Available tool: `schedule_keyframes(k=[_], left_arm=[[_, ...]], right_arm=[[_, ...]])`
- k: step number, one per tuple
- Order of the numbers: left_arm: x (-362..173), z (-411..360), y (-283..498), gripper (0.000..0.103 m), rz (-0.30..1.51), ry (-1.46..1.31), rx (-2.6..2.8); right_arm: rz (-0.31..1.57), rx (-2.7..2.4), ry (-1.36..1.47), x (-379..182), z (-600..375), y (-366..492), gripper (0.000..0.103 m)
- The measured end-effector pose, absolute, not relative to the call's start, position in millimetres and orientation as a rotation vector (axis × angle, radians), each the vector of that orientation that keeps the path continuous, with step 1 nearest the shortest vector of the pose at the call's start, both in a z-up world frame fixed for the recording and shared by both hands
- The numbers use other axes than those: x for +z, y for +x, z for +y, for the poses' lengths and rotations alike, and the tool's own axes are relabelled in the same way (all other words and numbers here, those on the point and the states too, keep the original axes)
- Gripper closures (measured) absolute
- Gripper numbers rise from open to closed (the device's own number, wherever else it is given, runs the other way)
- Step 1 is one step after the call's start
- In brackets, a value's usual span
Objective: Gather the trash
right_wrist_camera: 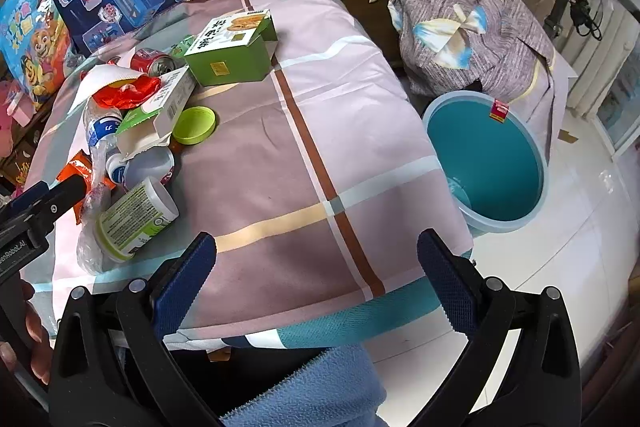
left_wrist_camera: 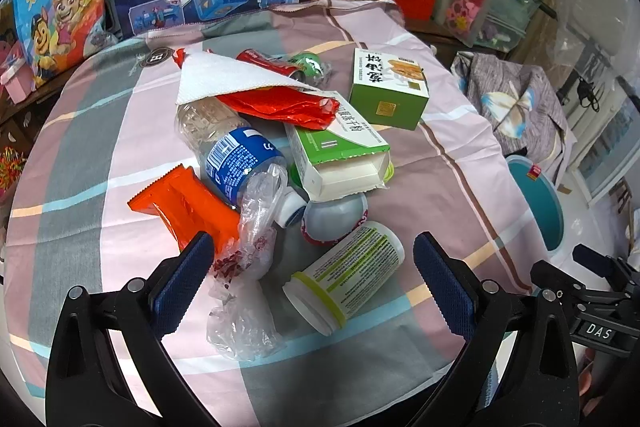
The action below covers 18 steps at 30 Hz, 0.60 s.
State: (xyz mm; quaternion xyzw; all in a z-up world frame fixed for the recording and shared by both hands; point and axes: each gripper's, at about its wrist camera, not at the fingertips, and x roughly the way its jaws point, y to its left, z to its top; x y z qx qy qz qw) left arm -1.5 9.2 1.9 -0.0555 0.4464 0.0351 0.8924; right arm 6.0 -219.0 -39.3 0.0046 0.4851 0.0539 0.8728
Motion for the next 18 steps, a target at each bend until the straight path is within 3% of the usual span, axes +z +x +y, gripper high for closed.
schedule_keyframes(k=[18], left_arm=[[4.4, 9.7, -4.7, 0.004, 0.915, -0.113, 0.074]], right_arm=[[1.013, 0.101, 0.009, -40.1, -222.6, 4.9, 0.006]])
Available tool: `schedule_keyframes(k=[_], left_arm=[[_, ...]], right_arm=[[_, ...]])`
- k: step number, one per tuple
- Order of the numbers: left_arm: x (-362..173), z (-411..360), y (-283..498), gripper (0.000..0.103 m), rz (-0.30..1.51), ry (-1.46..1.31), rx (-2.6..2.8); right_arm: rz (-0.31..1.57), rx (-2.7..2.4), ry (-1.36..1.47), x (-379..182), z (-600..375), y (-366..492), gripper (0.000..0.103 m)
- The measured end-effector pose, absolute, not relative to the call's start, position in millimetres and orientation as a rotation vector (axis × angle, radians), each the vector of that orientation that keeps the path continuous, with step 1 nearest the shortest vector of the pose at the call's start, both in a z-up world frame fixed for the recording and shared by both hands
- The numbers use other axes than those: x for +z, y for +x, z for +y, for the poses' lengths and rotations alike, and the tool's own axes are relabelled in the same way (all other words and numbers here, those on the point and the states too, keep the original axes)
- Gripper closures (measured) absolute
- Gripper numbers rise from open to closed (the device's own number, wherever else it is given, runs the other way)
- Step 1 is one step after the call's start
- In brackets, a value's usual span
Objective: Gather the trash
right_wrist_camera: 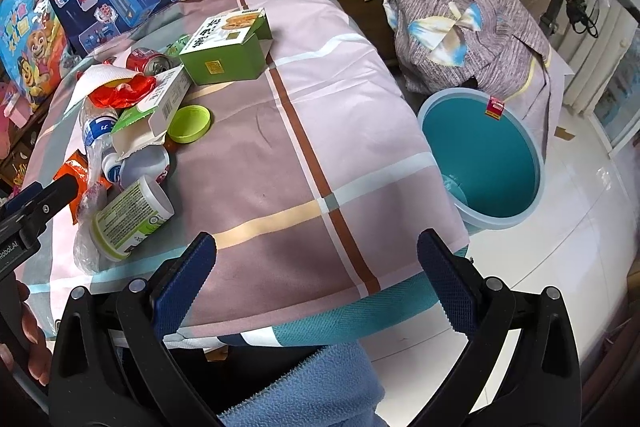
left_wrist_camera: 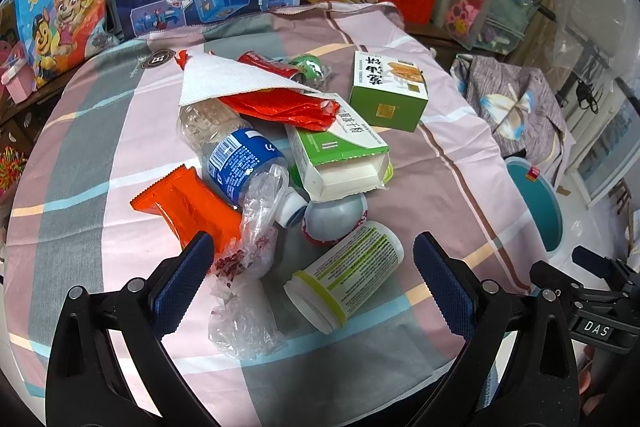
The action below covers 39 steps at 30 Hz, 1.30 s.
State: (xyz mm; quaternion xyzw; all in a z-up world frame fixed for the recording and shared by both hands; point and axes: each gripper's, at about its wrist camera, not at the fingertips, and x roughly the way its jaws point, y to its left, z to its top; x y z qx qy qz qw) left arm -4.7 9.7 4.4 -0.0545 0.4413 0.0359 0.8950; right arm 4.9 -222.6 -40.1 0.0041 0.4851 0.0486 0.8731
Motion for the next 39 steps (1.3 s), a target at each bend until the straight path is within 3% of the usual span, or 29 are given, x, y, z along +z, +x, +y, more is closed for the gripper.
schedule_keyframes(k=[39], left_arm=[[-2.6, 38.4, 24.9, 0.004, 0.997, -0.211, 0.054]], right_arm=[[1.052, 0.065, 0.0, -48.2, -228.6, 28.6, 0.006]])
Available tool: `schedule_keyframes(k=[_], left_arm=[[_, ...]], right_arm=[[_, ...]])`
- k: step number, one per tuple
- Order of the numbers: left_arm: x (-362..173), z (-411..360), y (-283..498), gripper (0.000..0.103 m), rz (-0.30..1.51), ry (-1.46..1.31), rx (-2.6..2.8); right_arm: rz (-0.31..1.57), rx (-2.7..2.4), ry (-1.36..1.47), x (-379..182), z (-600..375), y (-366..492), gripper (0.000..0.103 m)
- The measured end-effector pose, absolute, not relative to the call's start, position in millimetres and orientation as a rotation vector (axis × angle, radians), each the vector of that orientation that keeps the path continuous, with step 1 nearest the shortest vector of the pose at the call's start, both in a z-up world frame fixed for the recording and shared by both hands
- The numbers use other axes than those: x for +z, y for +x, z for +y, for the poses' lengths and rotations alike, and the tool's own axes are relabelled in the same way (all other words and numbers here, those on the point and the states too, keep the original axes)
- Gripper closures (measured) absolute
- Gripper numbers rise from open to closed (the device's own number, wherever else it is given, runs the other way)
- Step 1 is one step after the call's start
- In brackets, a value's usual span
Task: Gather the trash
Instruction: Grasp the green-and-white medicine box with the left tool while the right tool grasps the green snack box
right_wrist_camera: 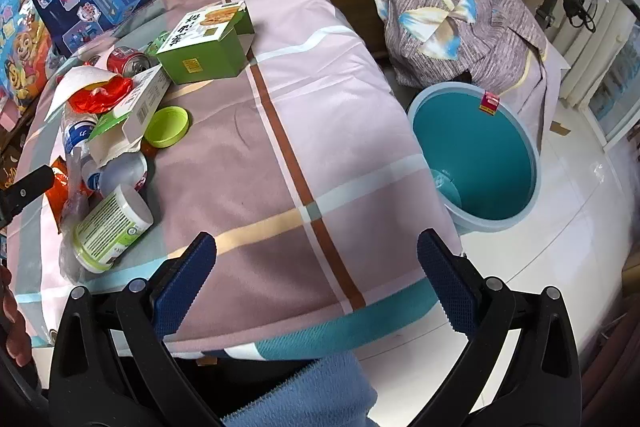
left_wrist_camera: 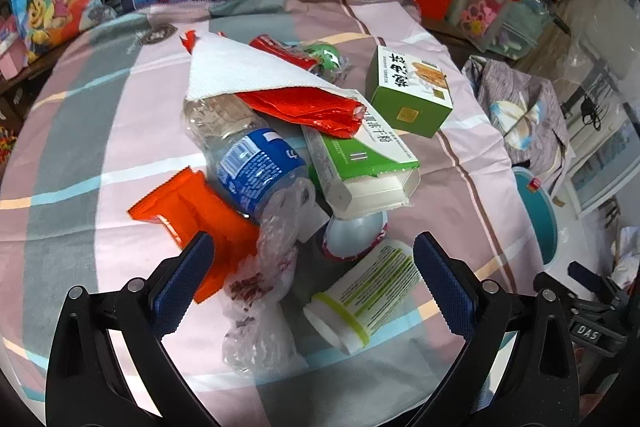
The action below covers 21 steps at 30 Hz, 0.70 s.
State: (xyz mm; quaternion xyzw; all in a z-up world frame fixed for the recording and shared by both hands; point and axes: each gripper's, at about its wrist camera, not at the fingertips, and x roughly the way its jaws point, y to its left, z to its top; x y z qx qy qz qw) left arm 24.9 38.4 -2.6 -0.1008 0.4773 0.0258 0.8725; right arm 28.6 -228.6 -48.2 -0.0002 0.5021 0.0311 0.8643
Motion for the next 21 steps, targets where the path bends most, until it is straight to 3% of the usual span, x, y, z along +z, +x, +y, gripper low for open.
schedule_keyframes(k=[21], left_arm=[[-44.5, -0.4, 154.2, 0.004, 1.245, -0.155, 0.042]], right_arm=[[1.1, 0.057, 0.044, -60.5, -246.4, 109.5, 0.006]])
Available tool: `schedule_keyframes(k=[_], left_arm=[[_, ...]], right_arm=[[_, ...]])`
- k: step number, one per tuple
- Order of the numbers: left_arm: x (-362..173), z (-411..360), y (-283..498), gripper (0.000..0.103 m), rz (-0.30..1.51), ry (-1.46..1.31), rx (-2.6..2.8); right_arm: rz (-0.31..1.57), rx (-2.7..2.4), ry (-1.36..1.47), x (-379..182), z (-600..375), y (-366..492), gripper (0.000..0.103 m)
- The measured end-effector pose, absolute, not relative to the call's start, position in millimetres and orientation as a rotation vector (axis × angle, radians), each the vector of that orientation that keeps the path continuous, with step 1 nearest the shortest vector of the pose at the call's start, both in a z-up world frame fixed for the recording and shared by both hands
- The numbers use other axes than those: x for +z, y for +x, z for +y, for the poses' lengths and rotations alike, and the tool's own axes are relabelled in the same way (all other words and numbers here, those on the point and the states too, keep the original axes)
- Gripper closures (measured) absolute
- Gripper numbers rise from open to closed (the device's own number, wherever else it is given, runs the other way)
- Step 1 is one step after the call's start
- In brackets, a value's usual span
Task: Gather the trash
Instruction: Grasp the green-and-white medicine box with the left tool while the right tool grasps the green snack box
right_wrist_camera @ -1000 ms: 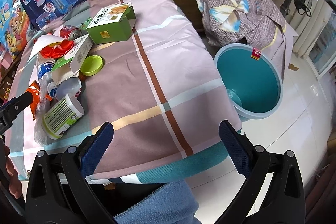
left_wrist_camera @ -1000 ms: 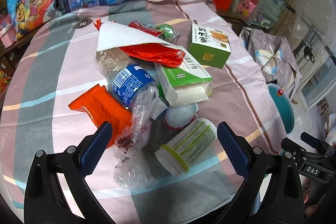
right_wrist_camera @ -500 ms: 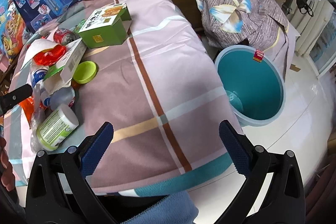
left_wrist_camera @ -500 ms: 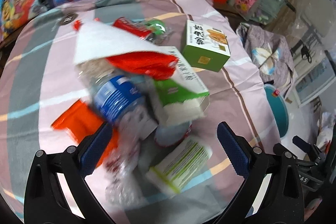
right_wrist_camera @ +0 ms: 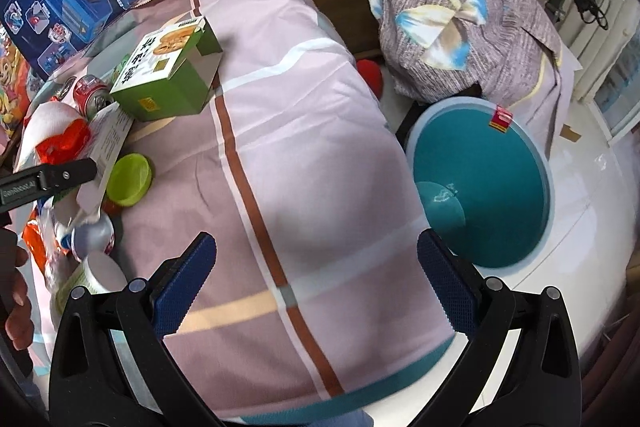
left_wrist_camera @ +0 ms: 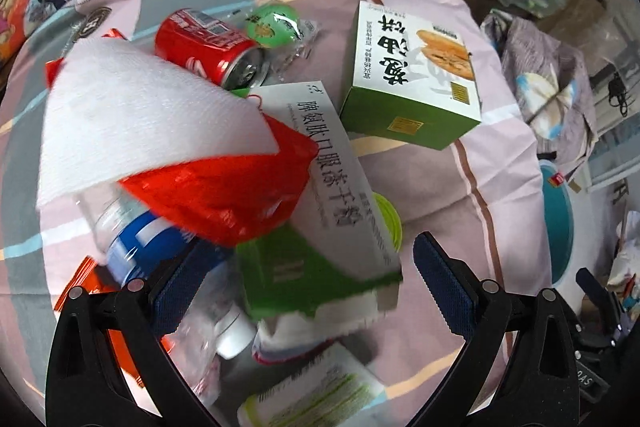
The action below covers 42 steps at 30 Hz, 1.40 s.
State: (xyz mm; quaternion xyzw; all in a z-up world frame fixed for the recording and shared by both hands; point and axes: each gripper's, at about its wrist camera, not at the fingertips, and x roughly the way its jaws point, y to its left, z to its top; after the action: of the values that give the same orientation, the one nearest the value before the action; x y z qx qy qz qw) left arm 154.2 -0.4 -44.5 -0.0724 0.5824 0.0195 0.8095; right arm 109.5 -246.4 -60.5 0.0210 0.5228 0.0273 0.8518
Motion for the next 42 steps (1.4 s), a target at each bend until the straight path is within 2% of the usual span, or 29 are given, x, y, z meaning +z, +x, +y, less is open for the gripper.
schedule_keyframes(k=[4, 6, 8, 14, 19, 27, 29, 30, 35, 37, 38, 39, 40, 42], left_arm=[[-53.6, -4.6, 163.9, 0.004, 1.261, -0.138, 0.024], [-55.4, -3.7, 168.0, 0.017, 1.25, -0.148, 0.011], [-54.9, -1.7, 169.3, 0.018, 1.227, -0.164, -0.015], [-53.5, -5.2, 160.0, 0.018, 1.195, -0.165, -0.16], [-52.8, -5.7, 156.2, 0.017, 1.185, -0.154, -0.186], [-63.0, -1.0, 177.8, 0.015, 1.228, -0.17, -0.135], [-65.7, -1.2, 182.0, 0.016, 1.227, -0.187, -0.146], [-66.3, -1.8, 182.5, 0.017, 1.223, -0.188, -0.151], [-67.7, -4.5, 180.5, 0.021, 1.195, -0.173, -0.165], [-67.5, -3.3, 179.6, 0.022, 1.193, -0.179, -0.162], [-67.4, -1.8, 179.6, 0.022, 1.193, -0.182, -0.155], [-67.2, 0.1, 179.6, 0.022, 1.192, -0.184, -0.151], [-67.1, 1.4, 179.6, 0.021, 1.193, -0.186, -0.152], [-67.2, 1.2, 180.7, 0.02, 1.194, -0.183, -0.15]], right_arm=[[1.109, 0.068, 0.052, -61.3, -245.9, 126.2, 0.006], [1.113, 0.081, 0.061, -61.6, -244.3, 134.0, 0.006], [1.113, 0.104, 0.078, -61.3, -242.7, 141.9, 0.006], [1.096, 0.221, 0.147, -53.5, -228.6, 173.5, 0.006], [1.091, 0.326, 0.168, -45.1, -203.0, 212.8, 0.022], [1.115, 0.413, 0.147, -48.1, -178.5, 266.3, 0.022], [1.134, 0.444, 0.139, -54.9, -171.6, 274.3, 0.027], [1.141, 0.466, 0.147, -57.8, -169.1, 276.4, 0.034], [1.152, 0.552, 0.2, -68.2, -160.3, 279.6, 0.038], [1.143, 0.576, 0.218, -64.3, -158.9, 274.2, 0.059], [1.128, 0.593, 0.222, -58.3, -159.1, 269.0, 0.063], [1.12, 0.615, 0.231, -52.0, -159.5, 263.8, 0.073], [1.114, 0.628, 0.236, -46.4, -160.2, 258.6, 0.08], [1.102, 0.648, 0.224, -34.6, -159.0, 246.5, 0.087]])
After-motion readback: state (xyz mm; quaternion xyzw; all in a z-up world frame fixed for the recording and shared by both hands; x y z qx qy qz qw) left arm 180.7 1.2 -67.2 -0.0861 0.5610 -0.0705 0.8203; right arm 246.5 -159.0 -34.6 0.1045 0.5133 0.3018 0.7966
